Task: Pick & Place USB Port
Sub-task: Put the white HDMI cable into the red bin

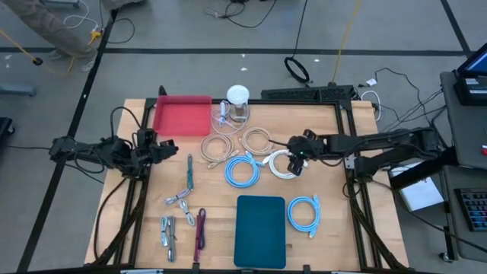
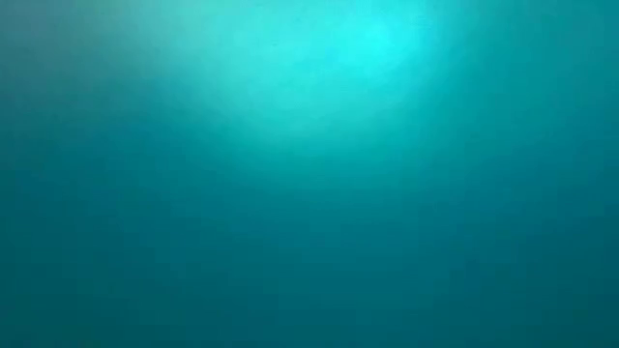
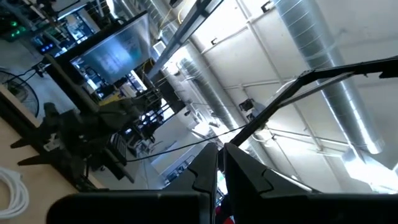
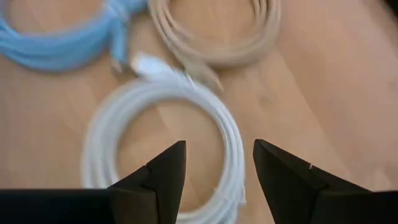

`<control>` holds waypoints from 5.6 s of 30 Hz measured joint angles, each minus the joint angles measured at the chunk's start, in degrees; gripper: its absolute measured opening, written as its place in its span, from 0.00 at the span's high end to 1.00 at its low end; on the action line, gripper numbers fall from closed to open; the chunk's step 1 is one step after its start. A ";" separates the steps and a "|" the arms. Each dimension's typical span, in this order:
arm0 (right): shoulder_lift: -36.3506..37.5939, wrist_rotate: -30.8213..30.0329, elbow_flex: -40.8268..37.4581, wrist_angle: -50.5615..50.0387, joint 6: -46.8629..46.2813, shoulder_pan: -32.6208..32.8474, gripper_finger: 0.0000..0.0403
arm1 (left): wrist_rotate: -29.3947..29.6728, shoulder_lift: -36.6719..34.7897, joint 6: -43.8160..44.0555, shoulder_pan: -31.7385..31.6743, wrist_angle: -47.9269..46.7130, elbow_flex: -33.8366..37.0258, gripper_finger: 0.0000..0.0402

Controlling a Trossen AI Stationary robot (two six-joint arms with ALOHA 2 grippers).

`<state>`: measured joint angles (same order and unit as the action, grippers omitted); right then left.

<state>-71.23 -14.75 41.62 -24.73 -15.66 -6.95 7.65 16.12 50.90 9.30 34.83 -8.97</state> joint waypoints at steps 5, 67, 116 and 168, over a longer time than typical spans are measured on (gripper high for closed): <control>0.04 0.03 -4.75 1.38 -2.15 -1.30 0.56 | 0.03 0.00 0.91 0.00 -0.36 0.00 0.92; 0.49 0.61 16.01 -1.66 -8.99 7.19 0.90 | 14.38 0.37 8.56 -4.15 -14.12 0.04 0.92; -13.68 -0.69 32.93 -1.12 -12.63 18.90 0.90 | -46.51 72.74 2.53 -20.39 -25.18 -45.53 0.30; -5.84 1.27 32.73 19.80 -6.05 21.31 0.68 | -21.55 30.70 -0.62 -70.41 -47.54 -14.54 0.85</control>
<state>-77.08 -13.47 74.35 -4.93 -21.71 14.36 -13.90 46.82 50.29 -61.11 -12.71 -23.52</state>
